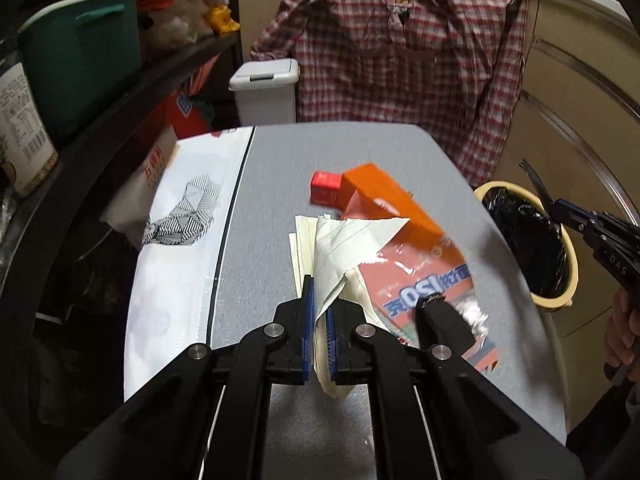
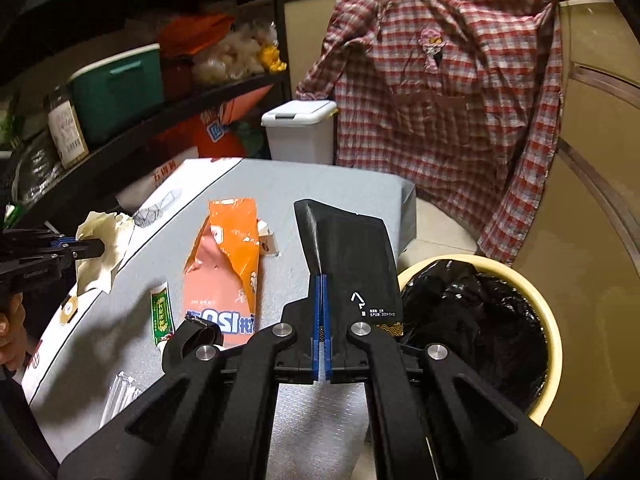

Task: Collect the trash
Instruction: 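Carry sachet and tissue over the bin and open both grippers to drop them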

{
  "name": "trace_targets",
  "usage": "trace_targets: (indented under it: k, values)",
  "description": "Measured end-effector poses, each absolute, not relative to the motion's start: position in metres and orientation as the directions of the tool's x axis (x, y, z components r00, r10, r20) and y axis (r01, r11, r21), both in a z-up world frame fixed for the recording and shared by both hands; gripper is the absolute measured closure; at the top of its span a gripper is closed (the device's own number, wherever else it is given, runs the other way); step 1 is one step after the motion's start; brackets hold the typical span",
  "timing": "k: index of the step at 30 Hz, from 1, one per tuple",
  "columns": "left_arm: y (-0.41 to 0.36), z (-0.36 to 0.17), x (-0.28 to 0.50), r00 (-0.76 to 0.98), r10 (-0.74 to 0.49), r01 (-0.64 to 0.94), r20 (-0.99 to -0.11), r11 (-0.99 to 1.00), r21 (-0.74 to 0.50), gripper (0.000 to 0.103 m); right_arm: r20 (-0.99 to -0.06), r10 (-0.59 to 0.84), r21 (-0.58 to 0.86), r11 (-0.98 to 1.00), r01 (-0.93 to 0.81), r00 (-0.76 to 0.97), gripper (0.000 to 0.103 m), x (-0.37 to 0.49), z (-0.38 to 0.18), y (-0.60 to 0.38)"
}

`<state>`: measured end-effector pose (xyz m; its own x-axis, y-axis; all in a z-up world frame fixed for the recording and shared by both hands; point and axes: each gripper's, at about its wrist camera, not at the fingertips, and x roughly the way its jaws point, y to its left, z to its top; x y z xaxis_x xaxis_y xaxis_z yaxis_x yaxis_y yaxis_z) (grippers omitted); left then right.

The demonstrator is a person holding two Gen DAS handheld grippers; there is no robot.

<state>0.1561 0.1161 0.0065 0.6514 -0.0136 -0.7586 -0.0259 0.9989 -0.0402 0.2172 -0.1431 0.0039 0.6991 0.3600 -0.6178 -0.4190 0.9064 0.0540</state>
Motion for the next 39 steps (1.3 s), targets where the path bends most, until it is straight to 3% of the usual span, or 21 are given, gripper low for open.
trace_targets:
  k: [26, 39]
  values:
    - [0.071, 0.039, 0.159, 0.747, -0.006, -0.020, -0.664, 0.999, -0.031, 0.097, -0.540, 0.288, 0.102, 0.955, -0.279, 0.791, 0.101, 0.201, 0.037, -0.230]
    - [0.037, 0.059, 0.167, 0.775, -0.059, 0.028, -0.630, 0.998, -0.059, 0.097, -0.534, 0.232, 0.149, 0.972, -0.180, 0.813, 0.101, 0.206, 0.042, -0.285]
